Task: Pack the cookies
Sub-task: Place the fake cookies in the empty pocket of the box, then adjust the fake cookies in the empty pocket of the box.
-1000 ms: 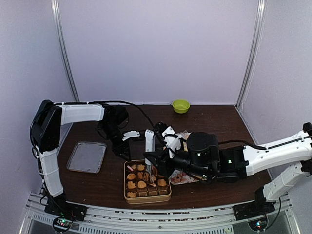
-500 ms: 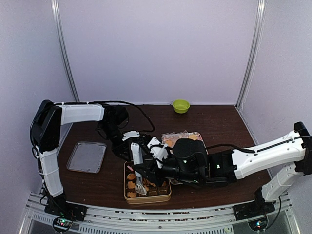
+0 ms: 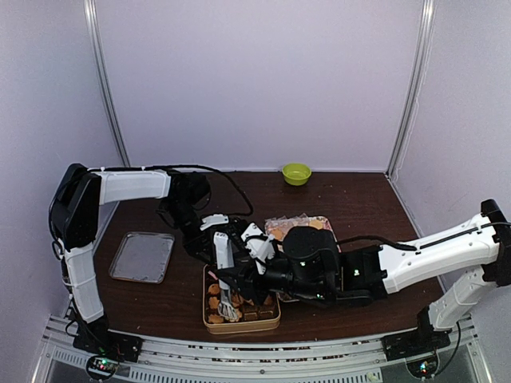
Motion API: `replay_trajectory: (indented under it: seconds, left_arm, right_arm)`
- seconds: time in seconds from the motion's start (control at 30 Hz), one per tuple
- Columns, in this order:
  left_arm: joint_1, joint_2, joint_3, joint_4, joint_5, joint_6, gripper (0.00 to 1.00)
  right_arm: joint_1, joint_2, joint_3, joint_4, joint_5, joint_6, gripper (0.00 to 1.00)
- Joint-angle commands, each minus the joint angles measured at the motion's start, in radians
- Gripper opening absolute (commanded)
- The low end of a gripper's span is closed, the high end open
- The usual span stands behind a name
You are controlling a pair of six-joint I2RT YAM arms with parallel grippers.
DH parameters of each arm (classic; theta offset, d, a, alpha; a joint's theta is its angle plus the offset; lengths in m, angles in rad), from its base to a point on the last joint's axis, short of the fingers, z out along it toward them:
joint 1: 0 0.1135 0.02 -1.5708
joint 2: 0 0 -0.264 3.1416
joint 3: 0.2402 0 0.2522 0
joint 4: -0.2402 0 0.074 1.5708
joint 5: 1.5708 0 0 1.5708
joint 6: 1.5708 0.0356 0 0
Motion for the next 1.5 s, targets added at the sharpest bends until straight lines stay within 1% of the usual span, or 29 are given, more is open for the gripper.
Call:
replay_trajectory:
  seconds: [0.0, 0.13, 0.47, 0.57, 0.73, 0.87, 1.1, 1.27, 1.47]
  left_arm:
    - [0.008, -0.034, -0.003, -0.005, 0.002, 0.003, 0.55]
    - [0.009, -0.042, -0.009, -0.006, 0.0, 0.004, 0.55]
    - [0.03, -0.055, -0.008, -0.018, 0.001, 0.006, 0.54]
    - [0.034, -0.062, -0.009, -0.02, 0.001, 0.006, 0.54]
    - [0.04, -0.068, -0.01, -0.025, 0.002, 0.008, 0.54]
    - [0.047, -0.079, -0.015, -0.037, 0.003, 0.017, 0.53]
    - [0.068, -0.107, -0.03, -0.049, 0.001, 0.02, 0.53]
    - [0.076, -0.127, -0.027, -0.056, 0.001, 0.014, 0.53]
    - [0.081, -0.147, -0.037, -0.072, -0.005, 0.018, 0.52]
  right_arm:
    - [0.006, 0.004, 0.028, 0.05, 0.016, -0.001, 0.42]
    - [0.004, 0.004, 0.028, 0.051, 0.024, -0.005, 0.42]
    - [-0.005, -0.036, 0.003, 0.055, 0.067, -0.006, 0.34]
    - [-0.008, -0.045, -0.002, 0.053, 0.055, -0.014, 0.32]
    - [-0.007, -0.002, 0.017, 0.018, 0.025, -0.025, 0.31]
    - [-0.009, 0.019, -0.008, 0.035, 0.041, -0.033, 0.31]
    - [-0.009, 0.056, -0.006, 0.021, 0.016, -0.033, 0.3]
    - [-0.007, 0.054, -0.004, 0.003, 0.008, -0.043, 0.29]
    - [-0.018, -0.012, -0.01, -0.014, 0.036, -0.058, 0.29]
